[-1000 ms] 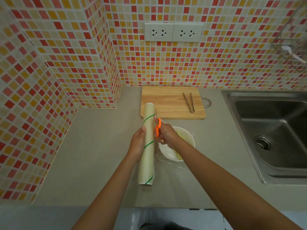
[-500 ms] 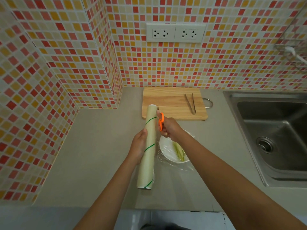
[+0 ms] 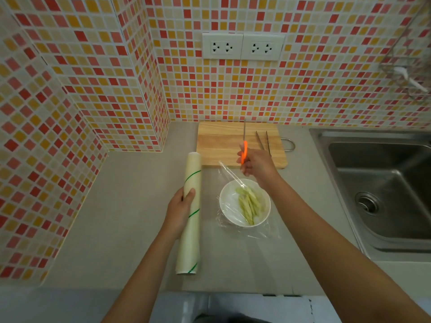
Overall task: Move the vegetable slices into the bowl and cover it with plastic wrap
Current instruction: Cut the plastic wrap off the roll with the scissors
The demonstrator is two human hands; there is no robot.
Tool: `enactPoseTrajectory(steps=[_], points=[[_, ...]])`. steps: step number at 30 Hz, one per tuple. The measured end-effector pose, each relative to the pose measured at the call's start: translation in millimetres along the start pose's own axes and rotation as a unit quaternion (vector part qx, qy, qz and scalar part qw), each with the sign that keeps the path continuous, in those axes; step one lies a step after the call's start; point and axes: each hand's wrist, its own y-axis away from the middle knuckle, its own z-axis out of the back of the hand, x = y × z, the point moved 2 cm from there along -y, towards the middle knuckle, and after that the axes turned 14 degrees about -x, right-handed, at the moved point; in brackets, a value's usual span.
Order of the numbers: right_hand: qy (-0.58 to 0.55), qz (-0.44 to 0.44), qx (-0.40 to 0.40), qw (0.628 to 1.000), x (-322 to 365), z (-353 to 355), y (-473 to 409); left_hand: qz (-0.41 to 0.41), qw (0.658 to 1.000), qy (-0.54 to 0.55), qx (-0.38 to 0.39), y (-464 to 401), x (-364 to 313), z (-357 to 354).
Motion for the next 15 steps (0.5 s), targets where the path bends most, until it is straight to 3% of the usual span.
enactPoseTrajectory(steps=[3,7,11,15], points=[[0.046,0.054,-0.06,0.996,-13,45,-2,-0.066,0.988,-0.13,-0.047,-7,12,9],[0.271,0.134,-0.147,0.942,-57,103,1,-0.103,0.956,-0.266,-0.067,-14,26,12],[0.434,0.112,-0.197,0.872,-102,133,7,-0.124,0.929,-0.345,-0.048,-11,33,3],[0.494,0.093,-0.194,0.843,-128,141,16,-0.127,0.92,-0.365,-0.063,-7,37,-3]])
